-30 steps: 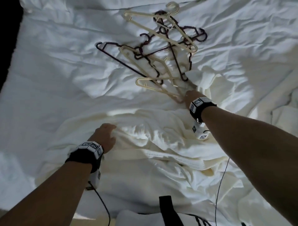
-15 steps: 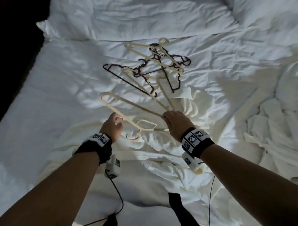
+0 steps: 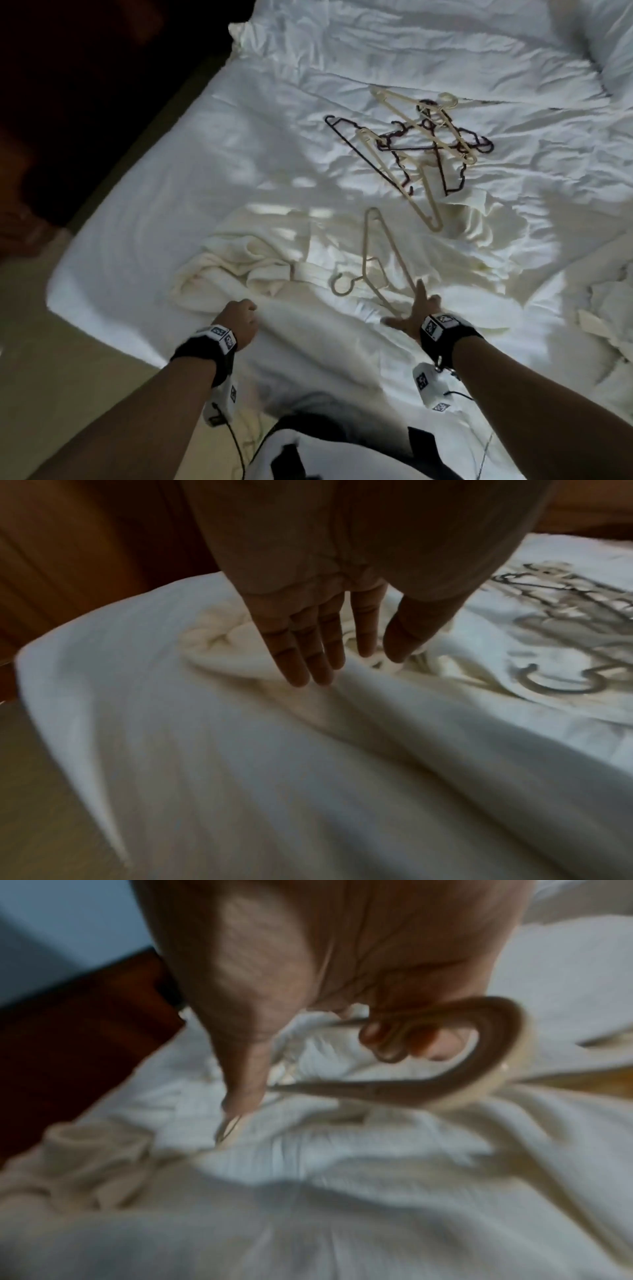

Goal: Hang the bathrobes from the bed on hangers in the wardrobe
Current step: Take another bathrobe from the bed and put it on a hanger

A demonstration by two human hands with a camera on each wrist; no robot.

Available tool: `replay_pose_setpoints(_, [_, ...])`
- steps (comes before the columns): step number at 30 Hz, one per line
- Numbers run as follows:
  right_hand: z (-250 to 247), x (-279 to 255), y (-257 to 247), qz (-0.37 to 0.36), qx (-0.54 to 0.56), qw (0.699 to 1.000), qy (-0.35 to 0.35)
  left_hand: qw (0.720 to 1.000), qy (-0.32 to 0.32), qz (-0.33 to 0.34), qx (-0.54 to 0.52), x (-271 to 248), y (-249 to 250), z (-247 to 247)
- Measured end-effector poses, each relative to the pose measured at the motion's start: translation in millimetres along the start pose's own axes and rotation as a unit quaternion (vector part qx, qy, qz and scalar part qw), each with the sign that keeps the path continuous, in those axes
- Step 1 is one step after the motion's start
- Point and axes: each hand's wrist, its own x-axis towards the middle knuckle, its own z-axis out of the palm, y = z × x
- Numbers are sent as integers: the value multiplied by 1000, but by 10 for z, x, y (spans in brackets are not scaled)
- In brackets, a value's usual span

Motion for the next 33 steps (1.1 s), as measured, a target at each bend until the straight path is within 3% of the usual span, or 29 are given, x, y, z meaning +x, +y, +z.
replay_pose_setpoints(2, [269,-101,52,38,-37,999,-6,1000,-2,-23,-5,-72,-279,87])
replay_pose_setpoints(4, [429,-154,64,40,-39,998,33,999,15,-42,-13,-103,-471,104])
replay_pose_setpoints(6, [524,-197,15,18,-8,997,68,997,45,-60,-23,-39,-628,61])
replay_pose_setpoints(12, [658,-312,-318,-95,61,991,72,969,184,-135,-91,561,-917,-236])
replay_pose_setpoints(15, [695,-298,-503,-130,93,984,77,962,260,-86,-22,904,-867,-402])
replay_pose_setpoints(16, [707,-295,-572,-133,112,982,71,962,261,-77,15,997,-834,-474])
replay_pose_setpoints(18, [738,-286,-700,-122,159,979,46,973,199,-100,67,1130,-799,-605])
replay_pose_setpoints(20, [734,-318,-819,-108,187,976,35,980,147,-118,55,1131,-769,-712])
replay_pose_setpoints(22, [706,-388,-954,-111,194,974,32,986,151,-72,4,995,-729,-757])
replay_pose_setpoints(26, [552,-571,-1314,-167,192,966,53,981,162,94,-56,378,-618,-741])
replay_pose_setpoints(30, [468,-671,-1673,-256,197,944,71,948,173,248,-97,-333,-455,-620])
replay_pose_setpoints(33, [419,-802,-1938,-329,167,929,22,920,189,321,-124,-818,-225,-569])
